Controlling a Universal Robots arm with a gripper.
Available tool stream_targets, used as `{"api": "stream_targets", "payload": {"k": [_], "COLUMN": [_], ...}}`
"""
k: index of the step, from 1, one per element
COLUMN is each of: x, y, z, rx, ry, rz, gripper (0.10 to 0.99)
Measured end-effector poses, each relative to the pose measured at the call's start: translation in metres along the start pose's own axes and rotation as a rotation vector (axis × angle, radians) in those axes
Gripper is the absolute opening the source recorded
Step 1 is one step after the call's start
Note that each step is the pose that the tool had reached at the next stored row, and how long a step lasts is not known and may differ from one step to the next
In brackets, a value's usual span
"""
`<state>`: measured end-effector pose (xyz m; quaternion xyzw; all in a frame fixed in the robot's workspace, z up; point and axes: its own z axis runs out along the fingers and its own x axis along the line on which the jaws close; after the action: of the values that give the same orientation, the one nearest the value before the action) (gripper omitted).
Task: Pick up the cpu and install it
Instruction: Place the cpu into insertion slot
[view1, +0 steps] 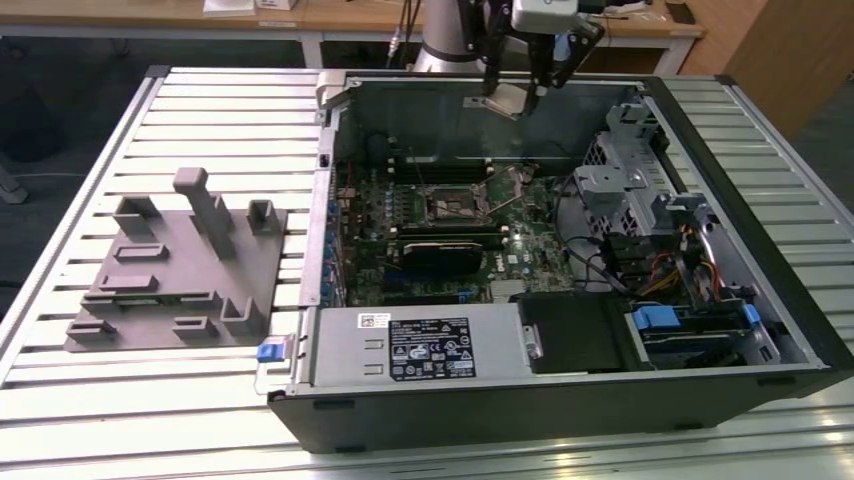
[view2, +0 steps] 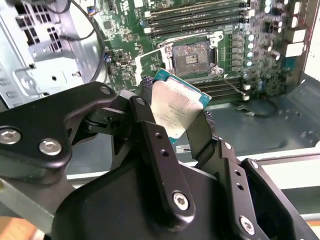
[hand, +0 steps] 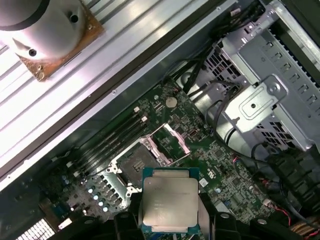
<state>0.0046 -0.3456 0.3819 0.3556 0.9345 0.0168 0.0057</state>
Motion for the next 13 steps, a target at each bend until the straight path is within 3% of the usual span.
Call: {"api": "stream_targets", "payload": {"k": [13], "x": [0.0005], "y": [0.0005], "z": [0.0018], "rx": [0.0], "ry": [-0.0064], "rz": [0.182], "gripper": [0.529]}}
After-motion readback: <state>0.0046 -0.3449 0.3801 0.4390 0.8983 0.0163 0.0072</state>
